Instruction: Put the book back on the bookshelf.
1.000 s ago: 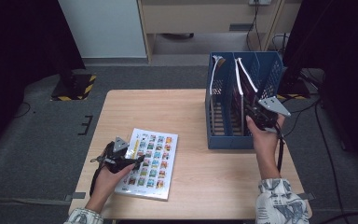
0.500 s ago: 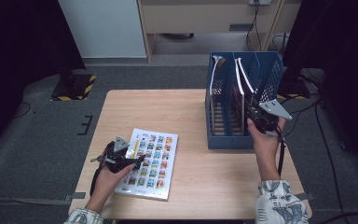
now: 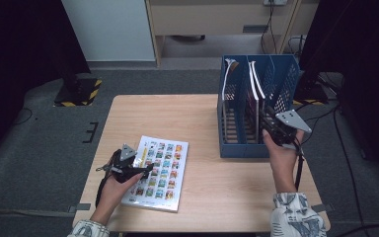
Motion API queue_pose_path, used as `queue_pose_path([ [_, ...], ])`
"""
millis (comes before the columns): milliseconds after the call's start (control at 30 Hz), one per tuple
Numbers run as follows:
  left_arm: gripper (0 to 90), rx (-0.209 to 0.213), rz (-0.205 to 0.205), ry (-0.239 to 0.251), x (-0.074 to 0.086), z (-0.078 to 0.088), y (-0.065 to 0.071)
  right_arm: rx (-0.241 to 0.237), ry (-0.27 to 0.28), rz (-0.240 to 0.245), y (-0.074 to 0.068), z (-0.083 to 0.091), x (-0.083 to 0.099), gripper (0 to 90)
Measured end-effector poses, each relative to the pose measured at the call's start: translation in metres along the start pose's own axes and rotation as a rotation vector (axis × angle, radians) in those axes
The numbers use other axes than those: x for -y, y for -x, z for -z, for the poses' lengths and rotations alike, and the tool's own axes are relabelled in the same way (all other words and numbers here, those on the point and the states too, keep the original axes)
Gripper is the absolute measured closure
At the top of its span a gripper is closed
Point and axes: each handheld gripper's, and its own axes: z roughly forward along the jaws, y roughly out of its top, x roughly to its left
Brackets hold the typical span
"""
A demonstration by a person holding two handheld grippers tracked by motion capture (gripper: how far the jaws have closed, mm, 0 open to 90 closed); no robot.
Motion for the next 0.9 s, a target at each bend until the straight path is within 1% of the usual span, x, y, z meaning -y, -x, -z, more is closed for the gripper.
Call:
queue_pose_path([
  [100, 5.6, 0.001, 0.000, 0.000, 0.000, 0.000, 0.000, 0.002, -0.002, 0.002, -0.001, 0.004, 0.001, 65.1],
  [200, 5.6, 0.002, -0.002, 0.000, 0.000, 0.000, 0.000, 0.006, -0.004, 0.014, -0.003, 0.010, 0.001, 61.6],
  [267, 5.6, 0.003, 0.001, 0.003, 0.000, 0.001, 0.000, 0.006, -0.002, -0.002, -0.003, 0.014, 0.002, 57.9],
  [400, 5.5, 0.003, 0.000, 0.005, 0.000, 0.001, 0.000, 0.001, 0.004, -0.019, -0.005, 0.023, 0.005, 49.6],
  [533, 4.5, -0.002, -0.001, 0.001, 0.000, 0.000, -0.001, -0.023, 0.003, -0.050, -0.010, 0.026, 0.007, 41.0],
  [600, 4.2, -0.002, -0.003, -0.002, 0.001, -0.001, -0.001, -0.035, 0.003, -0.050, -0.014, 0.026, 0.007, 37.7],
  [633, 4.2, -0.002, -0.003, -0.002, 0.001, -0.001, -0.001, -0.035, 0.003, -0.050, -0.014, 0.026, 0.007, 37.7],
  [667, 4.2, -0.005, -0.011, -0.009, 0.001, -0.001, -0.001, -0.037, 0.005, -0.050, -0.016, 0.026, 0.007, 36.1],
  [733, 4.1, -0.004, -0.006, -0.005, 0.001, -0.001, -0.001, -0.056, 0.016, -0.056, -0.021, 0.026, 0.006, 31.9],
  [767, 4.2, -0.002, -0.005, -0.005, 0.000, -0.002, -0.002, -0.079, 0.017, -0.071, -0.024, 0.026, 0.006, 28.5],
  [800, 4.2, -0.003, -0.006, -0.008, 0.000, -0.002, -0.001, -0.093, 0.014, -0.076, -0.025, 0.027, 0.006, 26.6],
  [833, 4.2, -0.005, -0.008, -0.012, 0.001, -0.003, -0.001, -0.112, 0.019, -0.092, -0.026, 0.028, 0.007, 25.5],
  [900, 4.2, -0.006, -0.006, -0.014, 0.001, -0.003, -0.001, -0.132, 0.029, -0.094, -0.028, 0.029, 0.008, 25.1],
])
